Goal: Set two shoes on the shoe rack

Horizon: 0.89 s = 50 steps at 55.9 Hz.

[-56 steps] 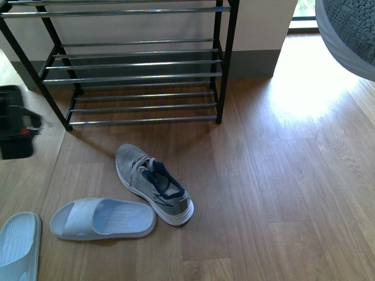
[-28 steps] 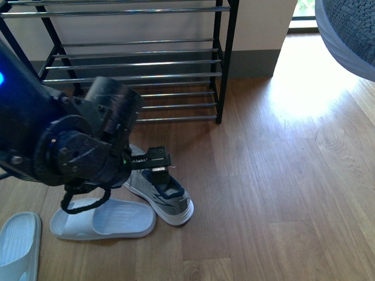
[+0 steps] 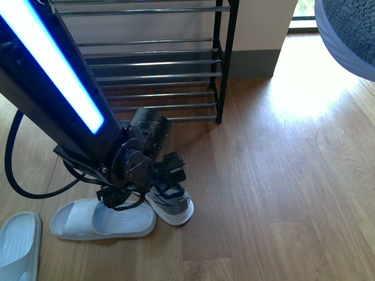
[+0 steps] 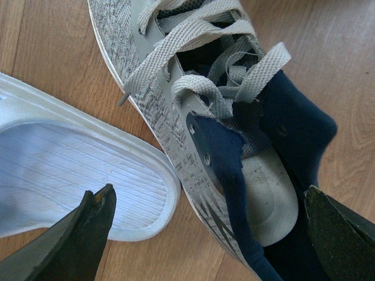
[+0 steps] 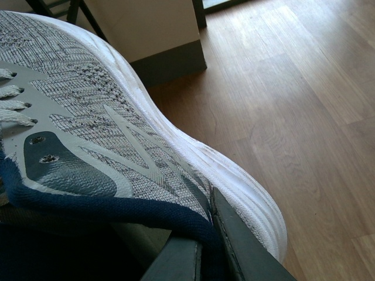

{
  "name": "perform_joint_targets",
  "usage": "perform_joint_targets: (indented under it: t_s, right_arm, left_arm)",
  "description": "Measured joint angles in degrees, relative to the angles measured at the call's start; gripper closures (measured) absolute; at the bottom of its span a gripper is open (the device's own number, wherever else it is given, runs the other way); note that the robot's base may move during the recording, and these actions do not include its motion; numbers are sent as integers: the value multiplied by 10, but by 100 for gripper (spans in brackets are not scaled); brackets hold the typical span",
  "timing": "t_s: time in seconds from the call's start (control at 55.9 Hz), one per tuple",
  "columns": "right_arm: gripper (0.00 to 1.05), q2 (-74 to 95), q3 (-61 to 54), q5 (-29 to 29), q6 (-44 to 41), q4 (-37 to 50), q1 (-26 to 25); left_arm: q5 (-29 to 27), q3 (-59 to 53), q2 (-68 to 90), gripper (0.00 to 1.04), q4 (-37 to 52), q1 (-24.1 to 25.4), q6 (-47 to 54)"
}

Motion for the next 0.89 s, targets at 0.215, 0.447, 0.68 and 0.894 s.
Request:
perform_joint_targets:
  t_s: [0.215,0.447,0.68,0.894]
  right_arm:
    - [103,0,0,0,0,0,0]
    - [103,0,0,0,0,0,0]
    - [103,0,0,0,0,0,0]
    - [103,0,0,0,0,0,0]
  left_arm:
    - [-4,46,42,9,-25,-2,-23]
    - [-12,69,65,9,-43,0,-31]
    - [-12,94,93,32,-54,6,-33]
    - [-10,103,97,75,-55,7,-30]
